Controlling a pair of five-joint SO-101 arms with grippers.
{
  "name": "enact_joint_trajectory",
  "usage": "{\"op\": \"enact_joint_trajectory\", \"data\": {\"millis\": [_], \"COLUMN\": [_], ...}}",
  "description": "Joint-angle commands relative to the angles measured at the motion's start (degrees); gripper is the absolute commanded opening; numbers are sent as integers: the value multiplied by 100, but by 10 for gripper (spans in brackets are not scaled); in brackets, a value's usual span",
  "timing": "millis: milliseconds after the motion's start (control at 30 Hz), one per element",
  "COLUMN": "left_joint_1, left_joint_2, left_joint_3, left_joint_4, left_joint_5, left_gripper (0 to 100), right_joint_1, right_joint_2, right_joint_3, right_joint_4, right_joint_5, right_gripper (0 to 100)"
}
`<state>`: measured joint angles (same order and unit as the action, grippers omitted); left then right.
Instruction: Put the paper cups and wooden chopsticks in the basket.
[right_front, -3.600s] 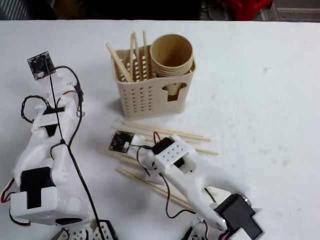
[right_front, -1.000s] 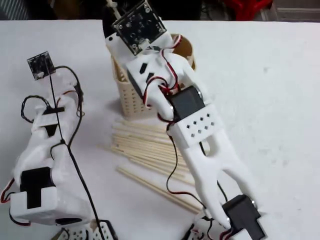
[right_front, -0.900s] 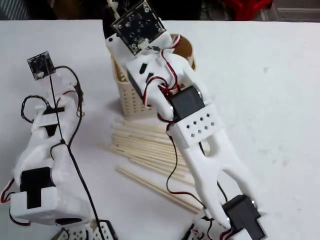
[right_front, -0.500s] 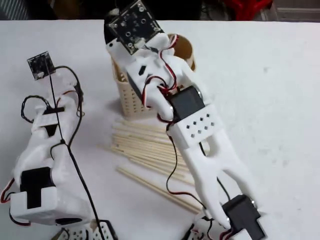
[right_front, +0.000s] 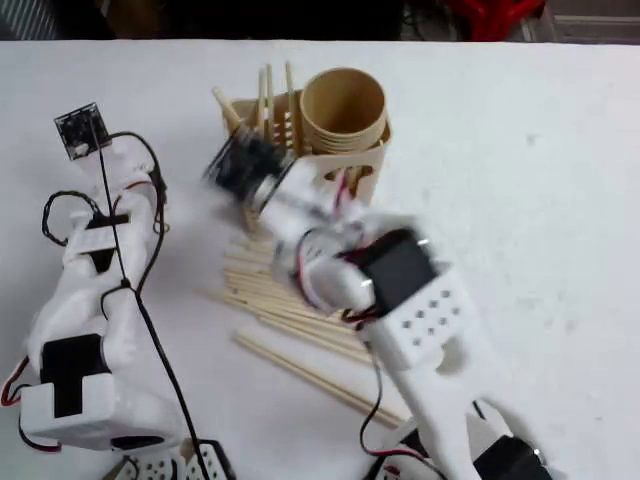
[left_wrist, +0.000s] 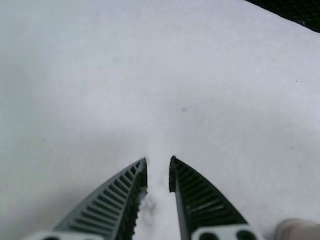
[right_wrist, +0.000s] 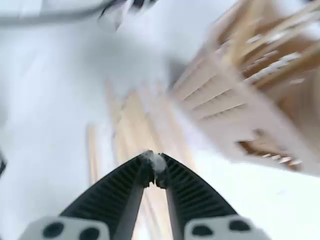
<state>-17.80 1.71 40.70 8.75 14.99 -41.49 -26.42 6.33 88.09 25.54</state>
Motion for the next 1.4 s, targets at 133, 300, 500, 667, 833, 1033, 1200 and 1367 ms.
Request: {"op": "enact_joint_trajectory", "data": {"millis": [133, 300, 500, 667, 833, 1033, 1200, 1367], "left_joint_1": [-31, -31, -31, -22, -22, -31, -40, -127], "left_joint_2": [-40, -40, -40, -40, -40, -40, -40, -40], "left_joint_3": [-290, -290, -290, -334, -334, -316, -316, -334], "left_joint_4": [35, 0, 0, 26, 35, 35, 35, 35], "left_joint_5": [-53, -53, -53, -53, -53, -53, -53, -53], "left_gripper": [94, 94, 94, 94, 94, 94, 94, 94], "right_joint_1": [-892, -919, -1244, -1288, -1279, -1244, -927, -620], "right_joint_2": [-303, -259, -259, -251, -242, -242, -75, 831], "right_joint_3": [3007, 4167, 4958, 5178, 5222, 5275, 5257, 4941], "right_joint_4": [-1270, -2035, -2185, -2457, -2484, -2519, -2615, -2826], "right_joint_5": [615, 1266, 1284, 1081, 1020, 703, 703, 703], "right_gripper": [16, 17, 18, 18, 57, 152, 140, 139]}}
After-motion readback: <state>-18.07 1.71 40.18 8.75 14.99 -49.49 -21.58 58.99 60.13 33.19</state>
